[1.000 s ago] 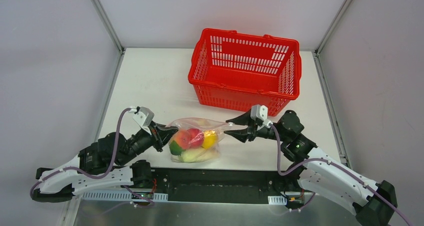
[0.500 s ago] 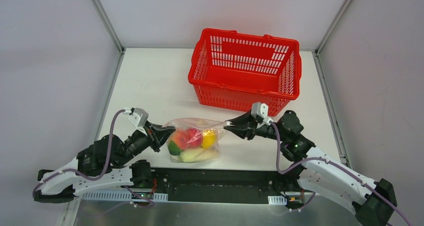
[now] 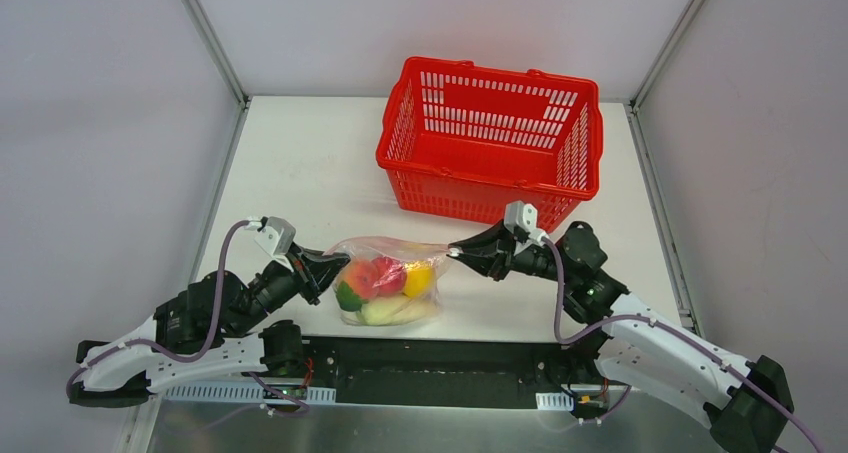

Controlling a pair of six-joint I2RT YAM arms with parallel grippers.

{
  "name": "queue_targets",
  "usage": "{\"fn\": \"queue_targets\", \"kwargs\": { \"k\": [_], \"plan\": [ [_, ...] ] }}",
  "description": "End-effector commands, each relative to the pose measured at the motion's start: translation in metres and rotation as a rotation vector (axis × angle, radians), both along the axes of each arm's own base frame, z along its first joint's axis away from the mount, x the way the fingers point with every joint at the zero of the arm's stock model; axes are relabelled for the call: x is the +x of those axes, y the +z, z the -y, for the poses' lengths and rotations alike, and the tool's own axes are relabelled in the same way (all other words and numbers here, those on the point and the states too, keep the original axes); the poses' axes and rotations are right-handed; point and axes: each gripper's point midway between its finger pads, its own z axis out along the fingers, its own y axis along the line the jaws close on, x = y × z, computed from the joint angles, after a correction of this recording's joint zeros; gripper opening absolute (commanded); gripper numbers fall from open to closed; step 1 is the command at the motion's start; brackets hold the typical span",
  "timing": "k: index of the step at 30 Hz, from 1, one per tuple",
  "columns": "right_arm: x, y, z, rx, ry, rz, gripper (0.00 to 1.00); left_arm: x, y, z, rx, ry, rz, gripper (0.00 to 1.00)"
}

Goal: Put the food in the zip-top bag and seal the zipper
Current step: Zip the zipper food storage bag at the center of the board.

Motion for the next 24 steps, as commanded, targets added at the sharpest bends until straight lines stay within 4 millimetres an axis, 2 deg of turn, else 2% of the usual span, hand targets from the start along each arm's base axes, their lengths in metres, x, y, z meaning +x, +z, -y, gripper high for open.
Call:
{"fn": "queue_targets", "kwargs": {
  "k": [1, 4, 9, 11, 12, 14, 15, 17, 20, 24],
  "plan": [
    [0.0, 0.024, -0.002, 0.067, 0.008, 0.036, 0.18, 0.002, 0.008, 0.0, -0.031, 0.013, -0.001, 0.0],
    [0.0, 0.023, -0.003, 0.063, 0.017, 0.031, 0.16, 0.002, 0.007, 0.0, -0.04, 0.014, -0.003, 0.0],
    [-0.001, 0.023, -0.004, 0.065, 0.023, 0.012, 0.0, 0.002, 0.006, -0.001, -0.05, 0.018, -0.003, 0.0],
    [0.001, 0.024, -0.003, 0.072, 0.01, -0.008, 0.0, 0.002, 0.005, -0.001, -0.041, 0.015, -0.006, 0.0],
    [0.003, 0.024, -0.002, 0.08, -0.005, -0.026, 0.0, 0.0, 0.004, -0.001, -0.027, 0.007, -0.009, 0.04],
    [0.014, 0.027, 0.002, 0.108, -0.08, -0.089, 0.0, -0.002, -0.003, -0.013, 0.051, 0.016, -0.038, 0.35],
    [0.02, 0.027, 0.005, 0.124, -0.123, -0.135, 0.0, -0.002, -0.006, -0.022, 0.079, 0.034, -0.054, 0.54],
    [0.029, 0.027, 0.009, 0.14, -0.194, -0.229, 0.0, -0.002, -0.008, -0.036, 0.118, 0.065, -0.061, 0.72],
    [0.03, 0.022, 0.009, 0.112, -0.208, -0.322, 0.0, -0.001, 0.001, -0.05, 0.135, 0.084, -0.035, 0.81],
    [0.028, 0.017, 0.004, 0.052, -0.204, -0.444, 0.0, -0.002, 0.028, -0.045, 0.15, 0.036, 0.043, 0.86]
  ]
}}
